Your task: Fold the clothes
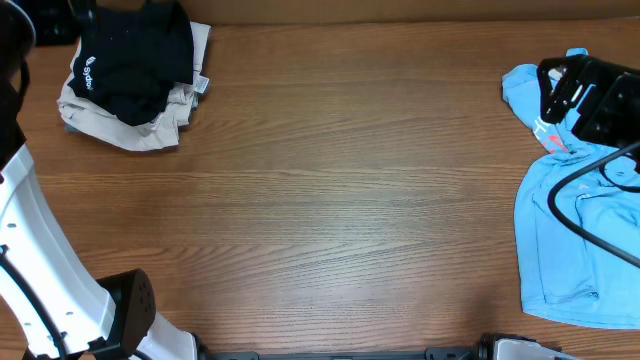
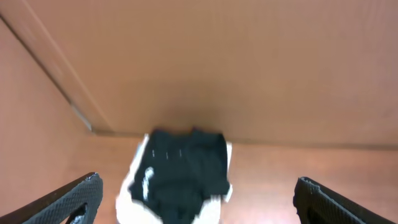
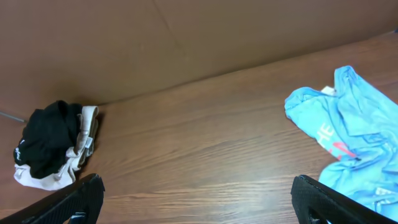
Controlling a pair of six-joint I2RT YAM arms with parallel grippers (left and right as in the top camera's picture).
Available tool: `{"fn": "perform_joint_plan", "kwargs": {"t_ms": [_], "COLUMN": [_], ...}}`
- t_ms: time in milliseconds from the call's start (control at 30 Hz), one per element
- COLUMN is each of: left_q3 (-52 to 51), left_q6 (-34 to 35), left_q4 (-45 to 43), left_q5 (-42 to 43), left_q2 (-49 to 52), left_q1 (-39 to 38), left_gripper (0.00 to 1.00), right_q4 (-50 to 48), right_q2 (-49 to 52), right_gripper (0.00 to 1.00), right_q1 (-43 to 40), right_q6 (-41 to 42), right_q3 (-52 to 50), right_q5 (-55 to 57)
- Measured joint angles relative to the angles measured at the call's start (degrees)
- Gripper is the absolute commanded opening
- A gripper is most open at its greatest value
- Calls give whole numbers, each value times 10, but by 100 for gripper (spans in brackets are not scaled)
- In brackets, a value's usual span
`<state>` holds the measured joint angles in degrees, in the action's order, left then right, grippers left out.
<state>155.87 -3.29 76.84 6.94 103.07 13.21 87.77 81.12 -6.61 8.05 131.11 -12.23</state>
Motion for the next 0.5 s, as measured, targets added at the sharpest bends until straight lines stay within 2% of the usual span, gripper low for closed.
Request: {"fn": "perform_joint_plan", "kwargs": {"t_ms": [167, 267, 400, 500], "left_q3": [0, 0, 0, 0], "left_q6": [0, 1, 2, 2], "left_q4": [76, 108, 140, 152], "left_q5": [0, 0, 0, 0], "left_q2": [0, 0, 0, 0], "left_q1": [0, 0, 0, 0], "left_gripper": [100, 100, 100, 100], "right_q4": [9, -25, -159, -308], "right_q2": [7, 7, -24, -87], "right_gripper": [100, 100, 100, 100], "right_q1": [0, 2, 25, 50], "right_q6": [-2, -3, -6, -6], "right_q3": [0, -11, -97, -238], "right_q5": [3, 7, 19, 26]}}
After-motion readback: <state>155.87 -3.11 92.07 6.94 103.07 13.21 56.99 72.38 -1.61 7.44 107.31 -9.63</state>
